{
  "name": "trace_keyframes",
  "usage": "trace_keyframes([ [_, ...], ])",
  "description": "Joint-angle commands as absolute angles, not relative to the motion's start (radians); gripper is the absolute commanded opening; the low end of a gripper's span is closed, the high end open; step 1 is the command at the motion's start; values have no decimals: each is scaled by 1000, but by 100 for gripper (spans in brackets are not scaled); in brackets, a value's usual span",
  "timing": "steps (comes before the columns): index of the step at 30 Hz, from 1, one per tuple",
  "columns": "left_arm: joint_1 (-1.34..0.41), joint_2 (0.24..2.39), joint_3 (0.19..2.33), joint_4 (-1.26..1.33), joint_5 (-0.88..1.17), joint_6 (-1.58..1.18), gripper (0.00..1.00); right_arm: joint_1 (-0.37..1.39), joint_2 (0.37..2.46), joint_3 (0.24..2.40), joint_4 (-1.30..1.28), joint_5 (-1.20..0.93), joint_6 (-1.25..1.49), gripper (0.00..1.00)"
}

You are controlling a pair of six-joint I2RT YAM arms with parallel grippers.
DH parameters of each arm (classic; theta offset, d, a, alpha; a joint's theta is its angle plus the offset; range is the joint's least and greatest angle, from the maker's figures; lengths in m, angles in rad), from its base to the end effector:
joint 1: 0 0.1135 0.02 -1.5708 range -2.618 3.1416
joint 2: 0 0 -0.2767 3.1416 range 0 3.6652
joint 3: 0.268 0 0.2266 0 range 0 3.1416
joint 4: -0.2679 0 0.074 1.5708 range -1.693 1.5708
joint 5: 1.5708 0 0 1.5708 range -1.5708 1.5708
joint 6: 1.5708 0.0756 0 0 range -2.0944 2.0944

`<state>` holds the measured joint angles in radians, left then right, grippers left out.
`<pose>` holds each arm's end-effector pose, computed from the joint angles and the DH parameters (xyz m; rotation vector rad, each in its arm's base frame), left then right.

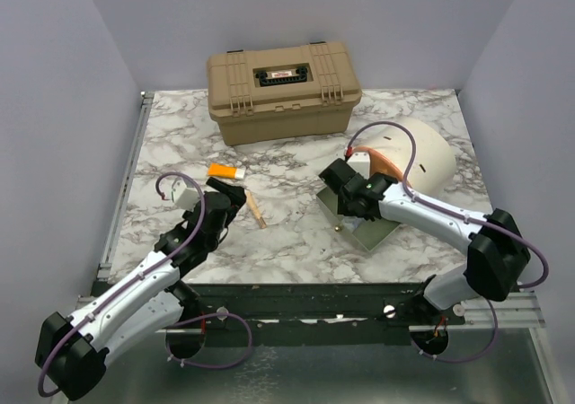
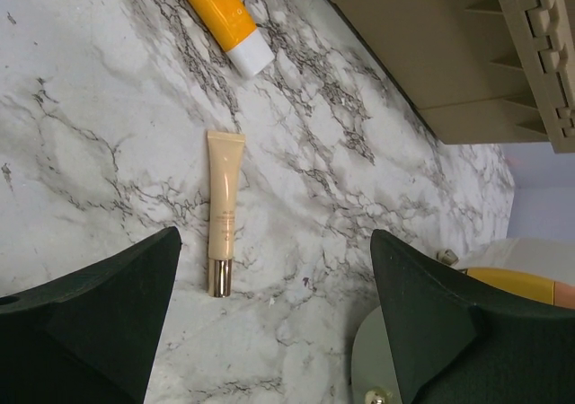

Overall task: Organize the makeup
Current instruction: Place the makeup in the drawer.

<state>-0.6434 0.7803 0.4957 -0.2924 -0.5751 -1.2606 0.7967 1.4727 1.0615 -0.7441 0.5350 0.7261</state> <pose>0.1568 -0.0662 0.2294 -0.9438 1.8689 -0.5587 0.2186 0.1685 0.2293 0.0556 2.4808 -0.1311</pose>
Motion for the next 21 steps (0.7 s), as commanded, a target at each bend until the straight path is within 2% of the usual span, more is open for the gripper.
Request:
trace_keyframes([
  [1,-641,753,489,-285,-568,-1243,88,789,1493,1102,-709,501,708,30],
  [9,-641,767,490,-284,-575,-1233,88,788,1472,1117,-719,506,705,54],
  [15,-641,775,504,-283,-561,-1214,88,788,1404,1131,-698,450,643,58],
  [21,-641,759,482,-284,-565,-1232,89,788,1335,1120,-561,241,535,65],
])
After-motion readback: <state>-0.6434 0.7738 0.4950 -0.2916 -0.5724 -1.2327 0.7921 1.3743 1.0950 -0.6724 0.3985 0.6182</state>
